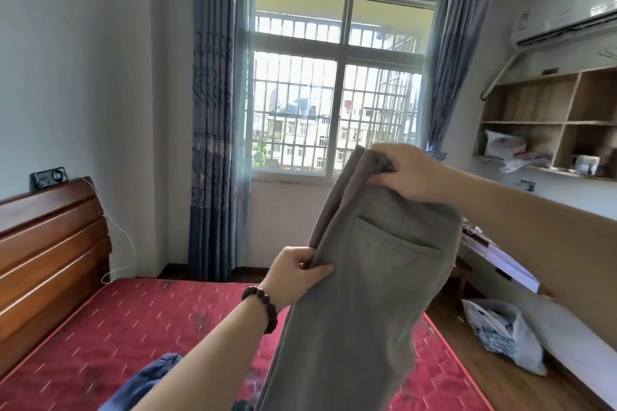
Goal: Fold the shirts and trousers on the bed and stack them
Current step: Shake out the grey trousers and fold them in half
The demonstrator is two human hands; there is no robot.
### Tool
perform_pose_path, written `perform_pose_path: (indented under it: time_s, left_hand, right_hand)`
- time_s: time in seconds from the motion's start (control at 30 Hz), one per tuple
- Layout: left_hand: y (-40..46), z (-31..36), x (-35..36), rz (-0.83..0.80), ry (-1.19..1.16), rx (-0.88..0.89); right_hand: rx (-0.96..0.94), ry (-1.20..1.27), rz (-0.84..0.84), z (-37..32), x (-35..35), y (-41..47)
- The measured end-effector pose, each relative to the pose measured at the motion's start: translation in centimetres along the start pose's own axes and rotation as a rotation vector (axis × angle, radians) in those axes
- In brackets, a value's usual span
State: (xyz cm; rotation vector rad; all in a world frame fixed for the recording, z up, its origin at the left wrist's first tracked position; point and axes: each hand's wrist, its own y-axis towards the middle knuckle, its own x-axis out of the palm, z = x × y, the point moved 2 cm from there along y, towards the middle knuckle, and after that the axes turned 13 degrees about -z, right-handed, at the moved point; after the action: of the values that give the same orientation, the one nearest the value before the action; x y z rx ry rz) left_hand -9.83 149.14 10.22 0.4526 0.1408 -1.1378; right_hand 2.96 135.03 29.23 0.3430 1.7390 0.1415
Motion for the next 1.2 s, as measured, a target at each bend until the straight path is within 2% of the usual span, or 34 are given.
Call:
perform_pose_path:
  time_s: [0.27,0.43,0.67,0.8,0.97,1.07,1.13,1.2]
  left_hand:
    - [-4.4,4.0,5.5,-0.008,-0.044,0.066]
    - [-9.7,7.5,11.8,-0.047,-0.091,0.094]
    - [-17.7,10.9,20.2,-0.136,-0.311,0.069]
    - [-21.3,12.5,22.4,-0.168,-0.276,0.015]
    - [-21.9,14.3,24.0,0.015,-0.399,0.020]
    - [-21.1,14.4,24.5,0.180,-0.334,0.033]
    - [-21.0,13.8,24.7,0.192,-0.360,0.026]
    - [-21.3,12.8,24.9,0.165,-0.463,0.017]
  right_hand:
    - [-0.028,-0.299,0.078,-1.3,-1.1,-6.6]
    - [-0.049,-0.448,0.164,-1.8,-1.2,-14.0]
    - [-0.108,-0.341,0.244,-3.3,-2.2,-24.9]
    - [-0.130,-0.235,0.200,-4.5,-2.2,-28.4]
    - [-0.179,-0.116,0.122,-6.7,0.2,-30.8]
    - [-0.232,-0.084,0.074,-7.5,2.5,-31.5]
    - [-0.232,-0.084,0.064,-6.8,3.3,-32.2]
    - [-0.152,-0.056,0.102,-4.5,3.5,-33.2]
